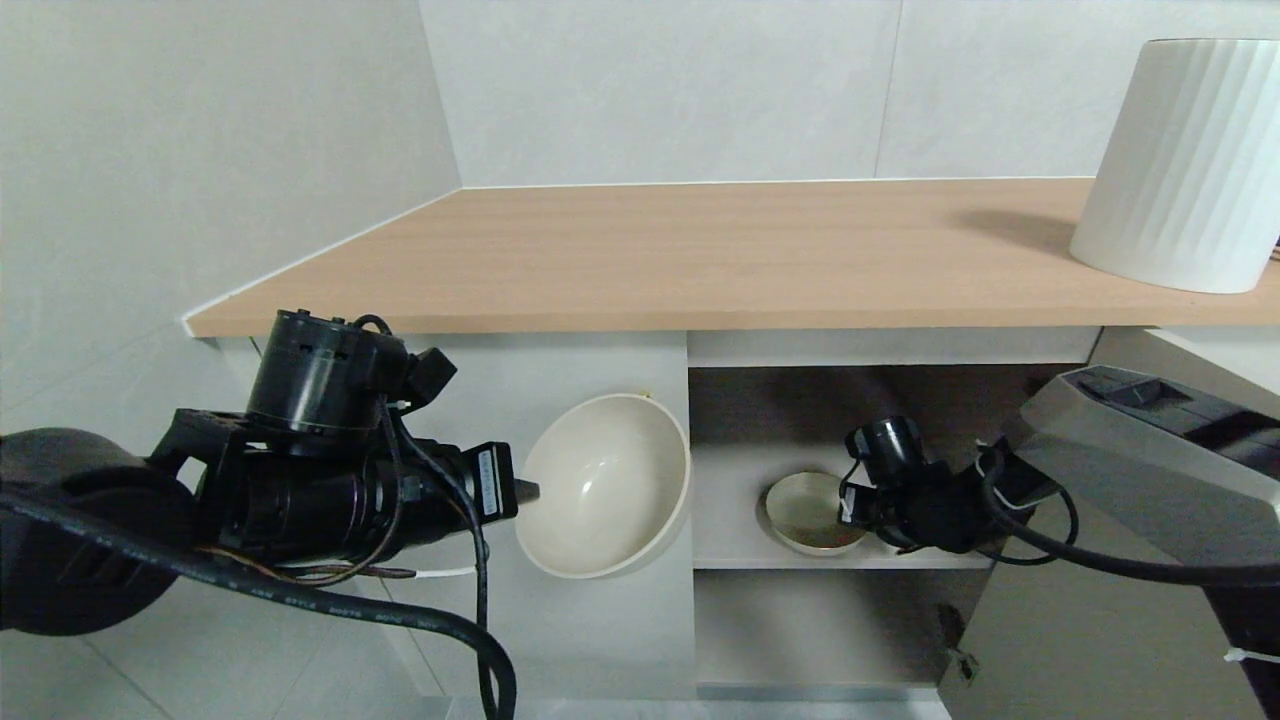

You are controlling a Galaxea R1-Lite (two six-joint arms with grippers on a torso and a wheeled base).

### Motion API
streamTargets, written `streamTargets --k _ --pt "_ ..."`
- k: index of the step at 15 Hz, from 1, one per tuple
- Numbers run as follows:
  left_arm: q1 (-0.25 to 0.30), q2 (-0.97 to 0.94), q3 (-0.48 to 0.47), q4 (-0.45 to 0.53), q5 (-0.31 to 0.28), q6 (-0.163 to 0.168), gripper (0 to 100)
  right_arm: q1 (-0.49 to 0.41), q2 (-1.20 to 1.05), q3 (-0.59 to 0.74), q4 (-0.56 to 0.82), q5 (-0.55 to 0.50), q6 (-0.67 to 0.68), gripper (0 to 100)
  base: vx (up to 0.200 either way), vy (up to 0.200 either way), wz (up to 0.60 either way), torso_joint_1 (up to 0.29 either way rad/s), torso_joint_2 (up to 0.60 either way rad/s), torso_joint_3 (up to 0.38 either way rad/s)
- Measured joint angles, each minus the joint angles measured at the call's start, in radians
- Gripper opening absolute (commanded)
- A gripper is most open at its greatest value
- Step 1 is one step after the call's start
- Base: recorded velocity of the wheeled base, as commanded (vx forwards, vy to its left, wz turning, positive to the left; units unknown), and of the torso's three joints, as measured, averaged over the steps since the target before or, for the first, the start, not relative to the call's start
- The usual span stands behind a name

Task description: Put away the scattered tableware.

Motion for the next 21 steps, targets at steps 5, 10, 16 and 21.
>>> streamTargets --k 5,10,16,21 --pt "0.0 0.007 -0.002 0.0 0.0 0.0 0 -0.012 0.012 -0.021 0.0 -0.002 0.0 100 0.0 0.0 0.0 0.0 0.0 0.0" --pt "0.0 0.014 -0.003 -0.001 0.001 0.0 0 -0.013 0.02 -0.033 0.001 0.0 -0.001 100 0.0 0.0 0.0 0.0 0.0 0.0" --pt "-0.026 0.053 -0.007 -0.002 0.01 -0.001 0 -0.013 -0.035 0.028 0.009 0.026 -0.007 100 0.0 0.0 0.0 0.0 0.0 0.0" --pt "-0.114 0.176 -0.008 -0.006 0.088 0.002 0 0.003 -0.262 0.177 0.013 0.178 -0.058 100 0.0 0.0 0.0 0.0 0.0 0.0"
